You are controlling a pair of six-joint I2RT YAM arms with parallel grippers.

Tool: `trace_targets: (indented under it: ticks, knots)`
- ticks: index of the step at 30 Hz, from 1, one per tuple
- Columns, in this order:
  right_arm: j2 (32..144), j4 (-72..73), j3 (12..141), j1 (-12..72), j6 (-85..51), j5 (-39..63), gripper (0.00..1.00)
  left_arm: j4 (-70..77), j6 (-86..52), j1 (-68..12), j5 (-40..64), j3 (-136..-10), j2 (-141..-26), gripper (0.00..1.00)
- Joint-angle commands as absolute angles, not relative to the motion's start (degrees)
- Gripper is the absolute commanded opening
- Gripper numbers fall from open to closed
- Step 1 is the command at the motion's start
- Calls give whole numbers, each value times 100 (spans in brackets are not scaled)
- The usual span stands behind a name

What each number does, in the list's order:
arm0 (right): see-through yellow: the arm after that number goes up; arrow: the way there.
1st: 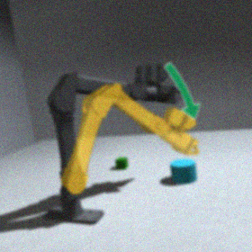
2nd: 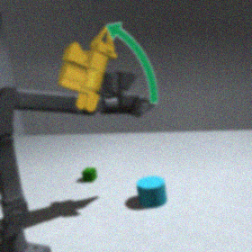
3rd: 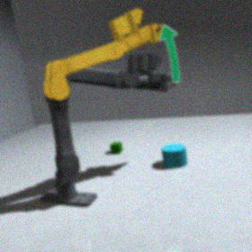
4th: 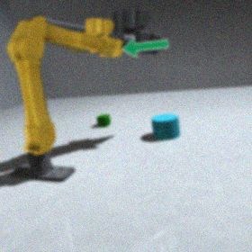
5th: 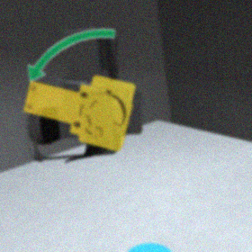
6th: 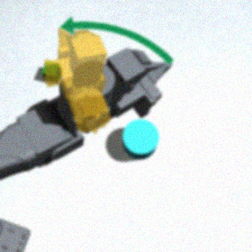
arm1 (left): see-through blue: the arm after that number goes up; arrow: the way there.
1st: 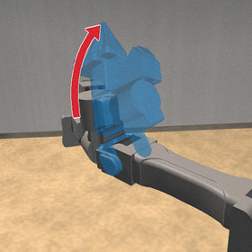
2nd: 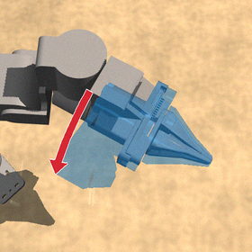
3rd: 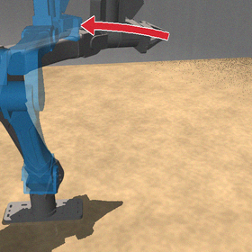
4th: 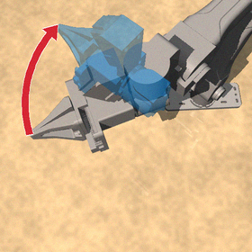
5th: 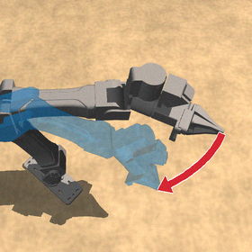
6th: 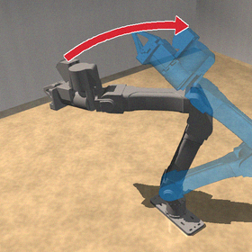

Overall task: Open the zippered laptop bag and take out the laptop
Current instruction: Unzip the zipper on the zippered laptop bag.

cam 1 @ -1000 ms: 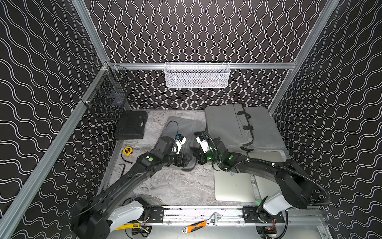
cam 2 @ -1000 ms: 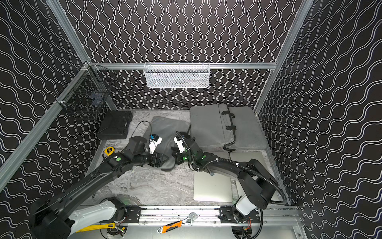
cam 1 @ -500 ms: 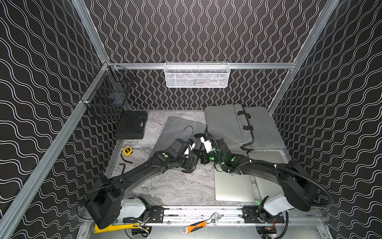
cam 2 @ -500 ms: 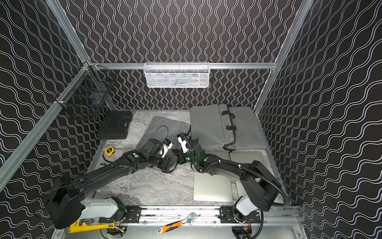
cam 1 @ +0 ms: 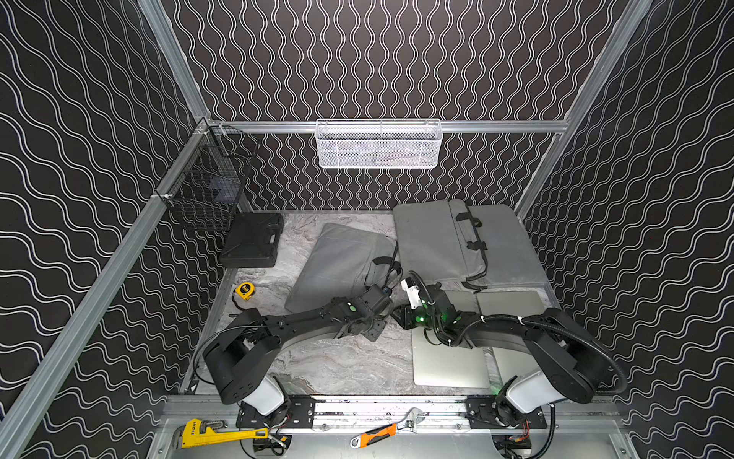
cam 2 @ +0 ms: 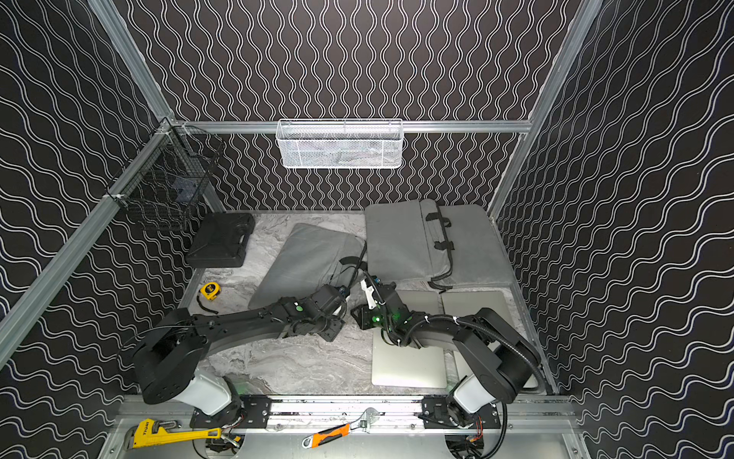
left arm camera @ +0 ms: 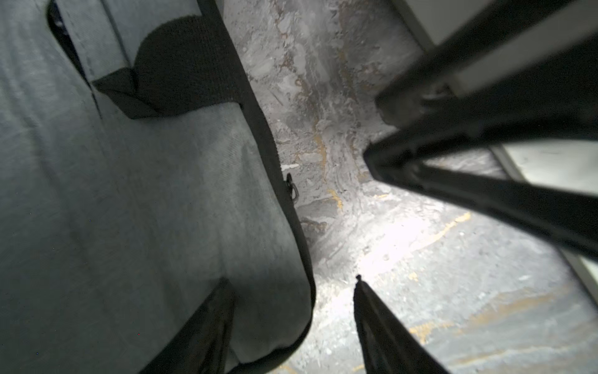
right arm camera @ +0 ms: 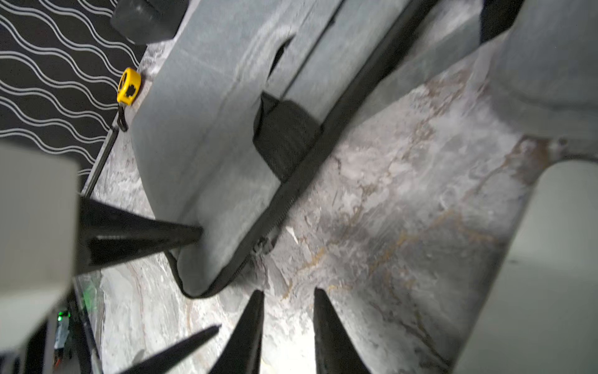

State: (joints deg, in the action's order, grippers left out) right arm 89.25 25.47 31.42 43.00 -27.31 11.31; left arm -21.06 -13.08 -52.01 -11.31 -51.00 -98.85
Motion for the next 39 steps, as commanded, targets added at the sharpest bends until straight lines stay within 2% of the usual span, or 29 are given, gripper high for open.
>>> trace_targets:
  ticks: [1, 4, 6, 11, 15, 27, 32, 36, 39]
  knots:
    - [9084, 3453, 3041, 4380, -2470, 1425, 32, -1674, -1195, -5203, -1373, -5006, -9946, 51]
    - [9360, 3541, 3092, 4496, -2303, 1434, 32, -1523, -1147, -5204, -1278, -4862, -9920, 29]
    - [9467, 3692, 3049, 4526, -2323, 1428, 32, -1494, -1171, -5203, -1302, -4788, -9852, 18]
    - [9688, 4033, 2941, 4597, -2291, 1433, 38, -1391, -1227, -5203, -1444, -4550, -9627, 1]
    - [9832, 4067, 3000, 4666, -2115, 1512, 44, -1379, -1184, -5203, -1425, -4491, -9455, 0]
    - [10153, 4130, 3382, 4711, -2049, 1225, 44, -1279, -1012, -5203, -1025, -4507, -9132, 0]
    - [10126, 4420, 3350, 4717, -1768, 1255, 42, -1062, -1011, -5203, -756, -4349, -8939, 0]
    - [10055, 4501, 3356, 4737, -1585, 1223, 31, -986, -1004, -5203, -647, -4259, -8786, 0]
    - [10113, 4484, 3435, 4735, -1491, 1279, 29, -953, -955, -5203, -543, -4233, -8736, 0]
